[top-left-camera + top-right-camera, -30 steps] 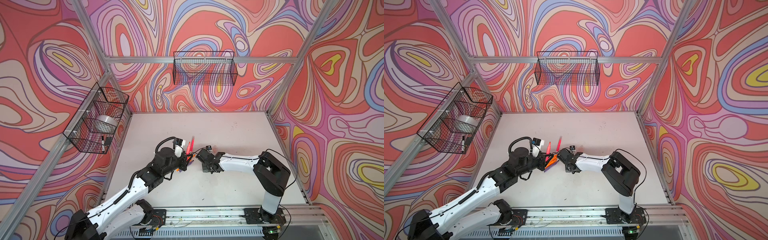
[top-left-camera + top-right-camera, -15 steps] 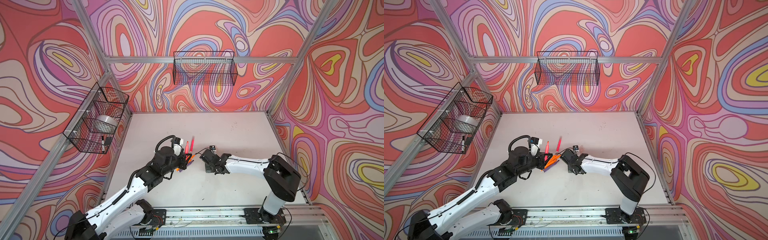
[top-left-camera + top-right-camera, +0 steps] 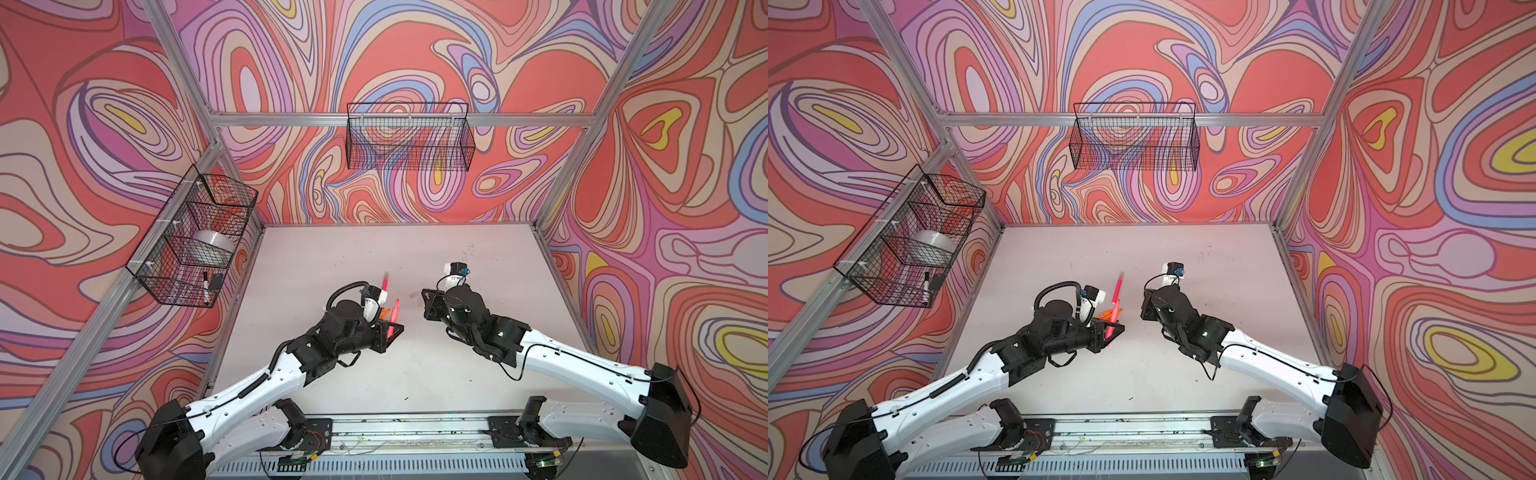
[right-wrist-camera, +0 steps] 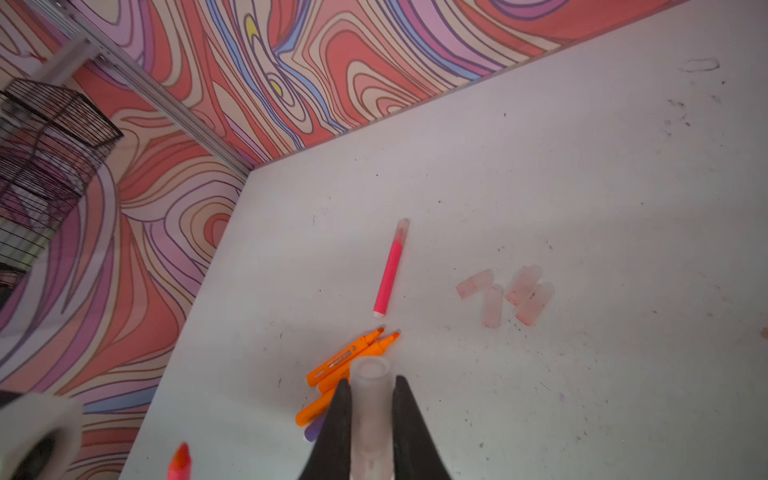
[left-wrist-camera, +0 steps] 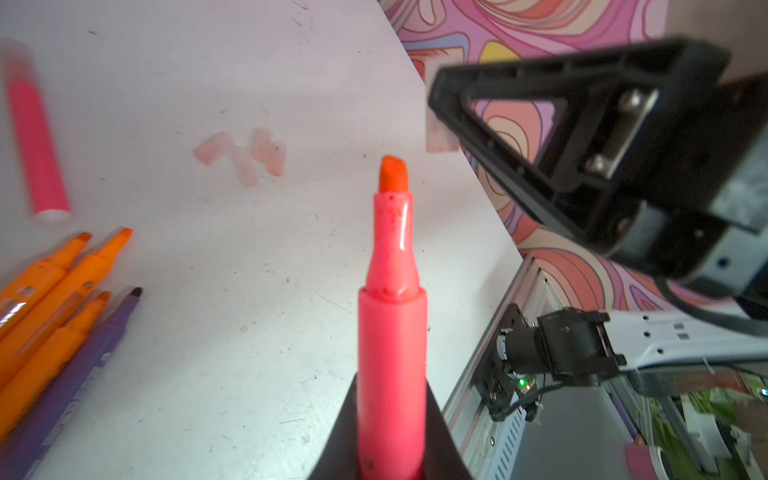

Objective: Insert the pens into the pen caps
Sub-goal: 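Raise the right gripper and turn the cap downward above the marker tip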

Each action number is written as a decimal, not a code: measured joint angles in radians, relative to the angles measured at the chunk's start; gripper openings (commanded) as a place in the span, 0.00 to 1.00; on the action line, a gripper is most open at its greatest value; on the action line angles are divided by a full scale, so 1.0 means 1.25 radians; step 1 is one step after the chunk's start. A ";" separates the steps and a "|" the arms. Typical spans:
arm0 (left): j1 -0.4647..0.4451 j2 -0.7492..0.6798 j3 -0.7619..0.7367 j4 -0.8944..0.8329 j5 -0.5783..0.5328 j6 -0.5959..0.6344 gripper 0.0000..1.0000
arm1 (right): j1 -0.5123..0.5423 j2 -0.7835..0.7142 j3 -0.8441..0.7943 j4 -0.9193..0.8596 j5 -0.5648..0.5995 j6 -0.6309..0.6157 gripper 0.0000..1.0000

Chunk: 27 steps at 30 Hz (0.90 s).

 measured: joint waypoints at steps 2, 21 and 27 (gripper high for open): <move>-0.026 0.007 0.000 0.033 0.011 0.013 0.00 | 0.000 -0.029 -0.024 0.036 0.000 0.000 0.00; -0.032 0.070 -0.007 0.219 0.044 0.024 0.00 | 0.000 -0.129 -0.155 0.346 -0.050 0.003 0.00; -0.032 0.100 -0.007 0.252 0.052 -0.001 0.00 | 0.000 -0.139 -0.172 0.372 -0.058 0.012 0.00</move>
